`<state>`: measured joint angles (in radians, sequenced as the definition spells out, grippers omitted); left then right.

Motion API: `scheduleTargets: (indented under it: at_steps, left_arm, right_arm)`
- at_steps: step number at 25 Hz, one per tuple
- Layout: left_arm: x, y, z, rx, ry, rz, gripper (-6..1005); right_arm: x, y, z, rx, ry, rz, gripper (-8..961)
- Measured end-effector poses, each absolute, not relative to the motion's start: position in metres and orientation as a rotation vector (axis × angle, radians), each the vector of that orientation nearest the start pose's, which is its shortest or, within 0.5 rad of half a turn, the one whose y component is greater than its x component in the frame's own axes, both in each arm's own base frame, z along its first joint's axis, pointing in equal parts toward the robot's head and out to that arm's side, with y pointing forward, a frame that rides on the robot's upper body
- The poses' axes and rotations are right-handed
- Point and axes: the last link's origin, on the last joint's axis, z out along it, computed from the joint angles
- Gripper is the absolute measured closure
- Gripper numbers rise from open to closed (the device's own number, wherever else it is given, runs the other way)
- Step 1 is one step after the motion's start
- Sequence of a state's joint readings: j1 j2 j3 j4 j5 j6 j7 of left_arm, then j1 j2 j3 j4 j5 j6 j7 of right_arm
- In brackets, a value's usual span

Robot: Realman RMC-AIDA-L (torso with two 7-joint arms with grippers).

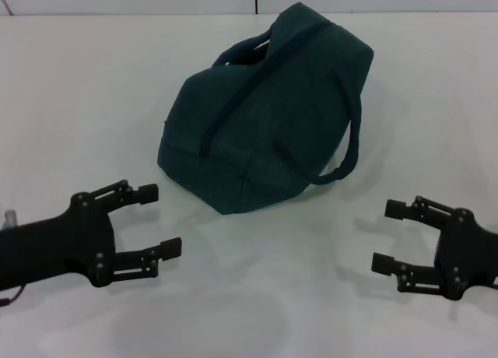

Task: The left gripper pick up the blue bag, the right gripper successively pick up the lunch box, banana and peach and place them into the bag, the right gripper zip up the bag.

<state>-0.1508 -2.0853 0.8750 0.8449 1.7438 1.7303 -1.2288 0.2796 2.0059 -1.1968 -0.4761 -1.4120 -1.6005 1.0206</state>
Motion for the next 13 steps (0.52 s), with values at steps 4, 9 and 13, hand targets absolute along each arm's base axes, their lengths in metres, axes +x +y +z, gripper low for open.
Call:
scheduleTargets:
  at_steps: [4, 9, 13]
  left_arm:
    - [-0.319, 0.229, 0.010, -2.631, -0.567, -0.798, 104]
    - [-0.326, 0.226, 0.003, -2.638, -0.597, -0.749, 105]
    - [-0.326, 0.226, 0.000, -2.635, -0.600, -0.741, 105]
  right_arm:
    - [0.308, 0.246, -0.030, -2.645, 0.516, 0.890, 78]
    - [0.320, 0.242, -0.033, -2.584, 0.548, 0.851, 78]
    - [0.321, 0.242, -0.032, -2.579, 0.549, 0.857, 78]
